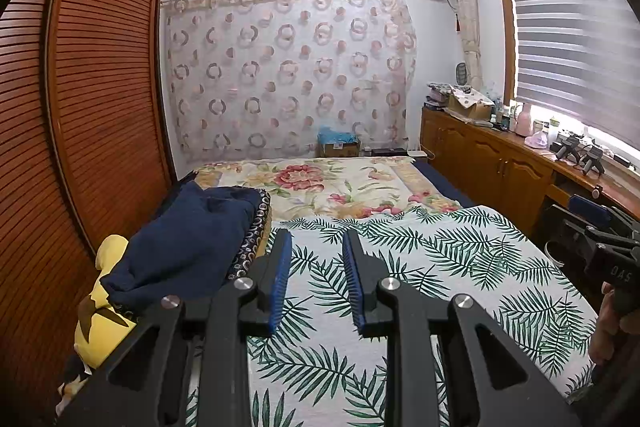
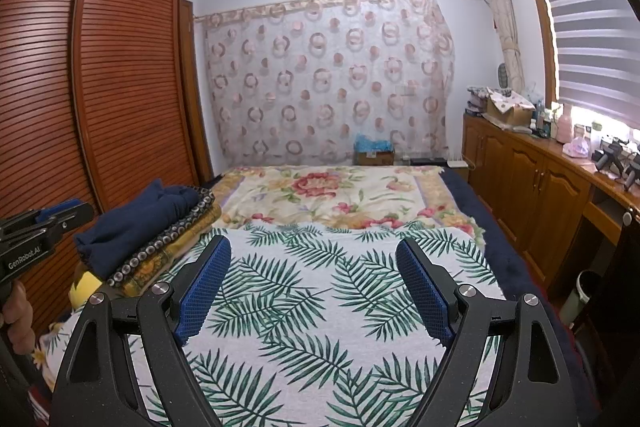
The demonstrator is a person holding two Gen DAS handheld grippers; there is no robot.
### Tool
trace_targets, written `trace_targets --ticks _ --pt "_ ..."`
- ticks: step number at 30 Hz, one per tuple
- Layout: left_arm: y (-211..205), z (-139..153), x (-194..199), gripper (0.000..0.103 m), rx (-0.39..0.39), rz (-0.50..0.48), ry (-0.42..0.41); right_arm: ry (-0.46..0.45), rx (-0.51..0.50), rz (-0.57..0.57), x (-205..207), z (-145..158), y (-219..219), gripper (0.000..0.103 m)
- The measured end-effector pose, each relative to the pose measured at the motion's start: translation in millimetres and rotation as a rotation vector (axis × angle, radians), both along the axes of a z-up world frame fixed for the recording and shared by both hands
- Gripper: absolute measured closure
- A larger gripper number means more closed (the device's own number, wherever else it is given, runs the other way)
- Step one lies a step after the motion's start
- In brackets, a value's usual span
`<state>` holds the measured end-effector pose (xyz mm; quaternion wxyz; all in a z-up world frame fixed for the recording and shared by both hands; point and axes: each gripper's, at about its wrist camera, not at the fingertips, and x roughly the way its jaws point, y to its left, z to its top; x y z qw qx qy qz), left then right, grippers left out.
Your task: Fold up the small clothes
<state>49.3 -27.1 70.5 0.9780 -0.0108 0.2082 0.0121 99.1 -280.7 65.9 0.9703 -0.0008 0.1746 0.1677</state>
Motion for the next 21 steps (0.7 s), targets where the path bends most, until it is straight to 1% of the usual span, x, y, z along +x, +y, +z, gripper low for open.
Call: trace_targets --ticks 21 --pt "2.0 -0.6 0.0 0.078 0.001 0.002 -0.003 0.0 0.0 0.001 0.0 -0.2 -0.2 0.016"
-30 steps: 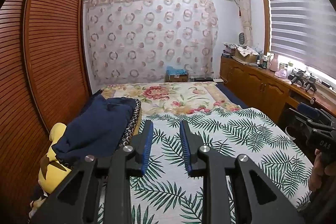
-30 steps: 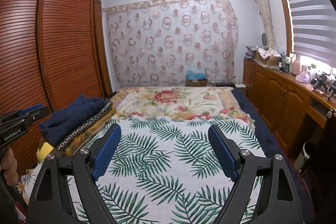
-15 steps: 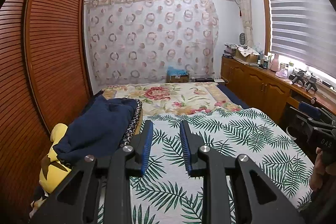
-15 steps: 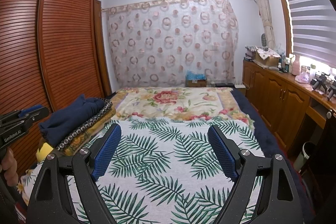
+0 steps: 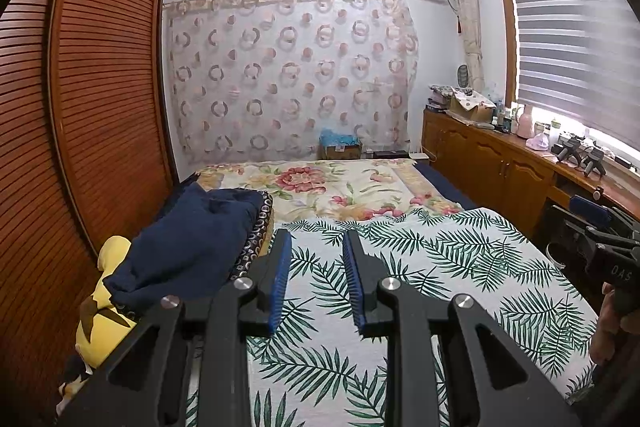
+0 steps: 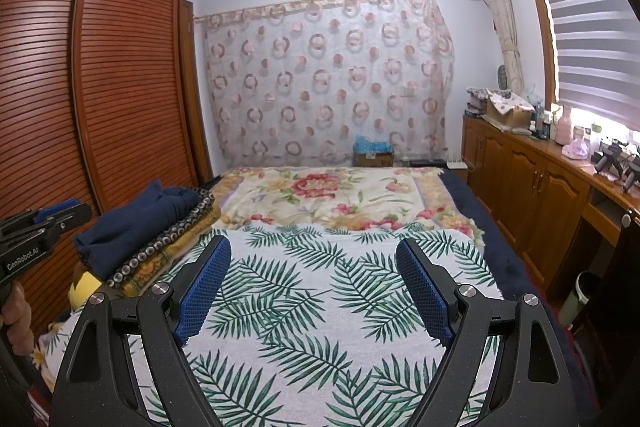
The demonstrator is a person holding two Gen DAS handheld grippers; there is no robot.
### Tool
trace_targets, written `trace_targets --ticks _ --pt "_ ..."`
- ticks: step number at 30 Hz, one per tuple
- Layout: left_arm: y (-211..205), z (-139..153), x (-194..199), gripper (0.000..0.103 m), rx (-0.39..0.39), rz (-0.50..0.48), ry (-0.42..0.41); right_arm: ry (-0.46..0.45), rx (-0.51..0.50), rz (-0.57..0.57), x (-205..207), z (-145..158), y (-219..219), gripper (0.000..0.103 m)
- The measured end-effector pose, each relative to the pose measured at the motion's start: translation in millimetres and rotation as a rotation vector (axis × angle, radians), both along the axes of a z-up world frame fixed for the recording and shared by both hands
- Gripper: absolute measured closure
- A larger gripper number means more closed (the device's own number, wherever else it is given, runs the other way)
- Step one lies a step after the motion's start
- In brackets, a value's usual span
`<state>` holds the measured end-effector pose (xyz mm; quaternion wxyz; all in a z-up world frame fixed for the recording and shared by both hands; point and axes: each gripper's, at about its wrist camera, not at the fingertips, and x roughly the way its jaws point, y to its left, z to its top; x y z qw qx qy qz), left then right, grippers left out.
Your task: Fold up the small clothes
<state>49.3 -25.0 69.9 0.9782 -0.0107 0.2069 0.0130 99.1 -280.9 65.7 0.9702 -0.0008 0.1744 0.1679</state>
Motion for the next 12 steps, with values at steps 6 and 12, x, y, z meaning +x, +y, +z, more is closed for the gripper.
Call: trace_targets --ticks 6,12 --pt "2.4 0.1 0.0 0.078 0.0 0.001 -0.002 0.002 0.0 0.0 0.3 -1.0 -0.7 0.016" --pt "2.0 -0.4 -0.2 0.078 0.001 0.001 -0.002 0.0 0.0 0.0 0.0 -0.4 0.2 0.016"
